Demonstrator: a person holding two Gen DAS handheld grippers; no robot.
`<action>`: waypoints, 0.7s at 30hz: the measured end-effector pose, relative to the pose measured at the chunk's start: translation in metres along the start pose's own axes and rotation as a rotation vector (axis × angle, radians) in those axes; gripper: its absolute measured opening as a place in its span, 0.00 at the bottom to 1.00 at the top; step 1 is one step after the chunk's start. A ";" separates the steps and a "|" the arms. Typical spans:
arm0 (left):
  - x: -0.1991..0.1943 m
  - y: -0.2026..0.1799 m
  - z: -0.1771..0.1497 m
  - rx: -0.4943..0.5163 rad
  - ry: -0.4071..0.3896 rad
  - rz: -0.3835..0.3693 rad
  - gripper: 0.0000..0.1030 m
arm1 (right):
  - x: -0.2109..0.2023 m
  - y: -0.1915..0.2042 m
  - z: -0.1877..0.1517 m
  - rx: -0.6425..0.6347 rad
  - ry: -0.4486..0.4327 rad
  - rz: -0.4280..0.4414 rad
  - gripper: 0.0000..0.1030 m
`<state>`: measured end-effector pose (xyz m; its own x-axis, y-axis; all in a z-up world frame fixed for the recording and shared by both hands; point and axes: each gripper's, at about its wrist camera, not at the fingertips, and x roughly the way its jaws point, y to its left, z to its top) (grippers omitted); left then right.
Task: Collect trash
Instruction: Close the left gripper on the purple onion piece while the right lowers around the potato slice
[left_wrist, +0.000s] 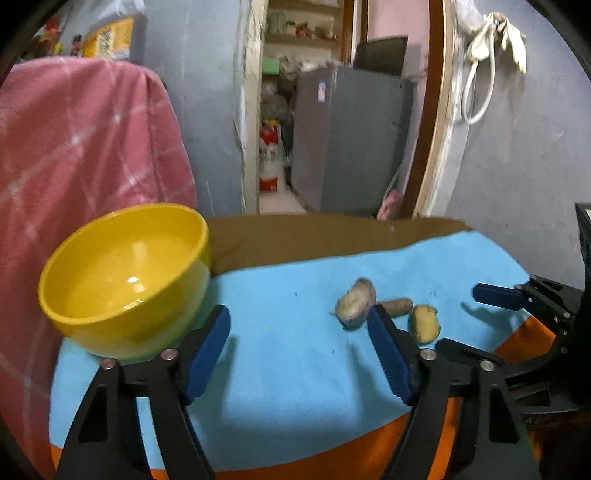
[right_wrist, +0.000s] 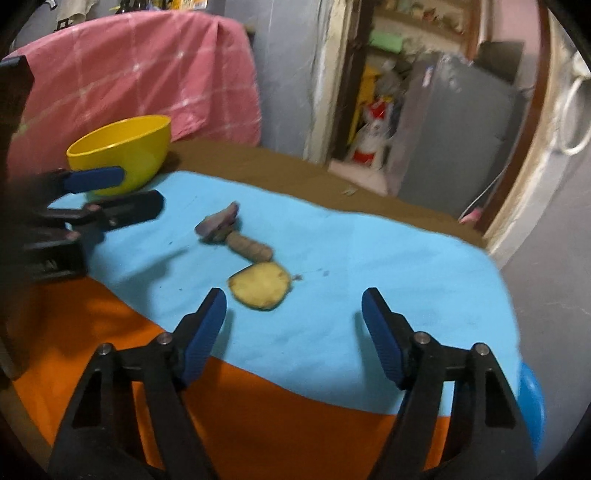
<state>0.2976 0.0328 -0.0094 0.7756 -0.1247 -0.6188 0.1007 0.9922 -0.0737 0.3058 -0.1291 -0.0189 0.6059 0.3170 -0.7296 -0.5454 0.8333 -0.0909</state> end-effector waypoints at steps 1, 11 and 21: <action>0.003 -0.001 0.000 0.003 0.018 -0.005 0.64 | 0.004 -0.001 0.001 0.006 0.024 0.023 0.87; 0.021 -0.012 0.000 0.068 0.118 -0.077 0.50 | 0.023 -0.012 0.014 0.053 0.116 0.111 0.61; 0.047 -0.035 0.006 0.173 0.221 -0.102 0.42 | 0.013 -0.039 0.006 0.171 0.072 0.136 0.55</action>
<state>0.3341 -0.0079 -0.0307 0.6031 -0.2009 -0.7720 0.2906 0.9566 -0.0219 0.3382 -0.1545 -0.0204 0.4872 0.4037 -0.7744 -0.5093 0.8517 0.1235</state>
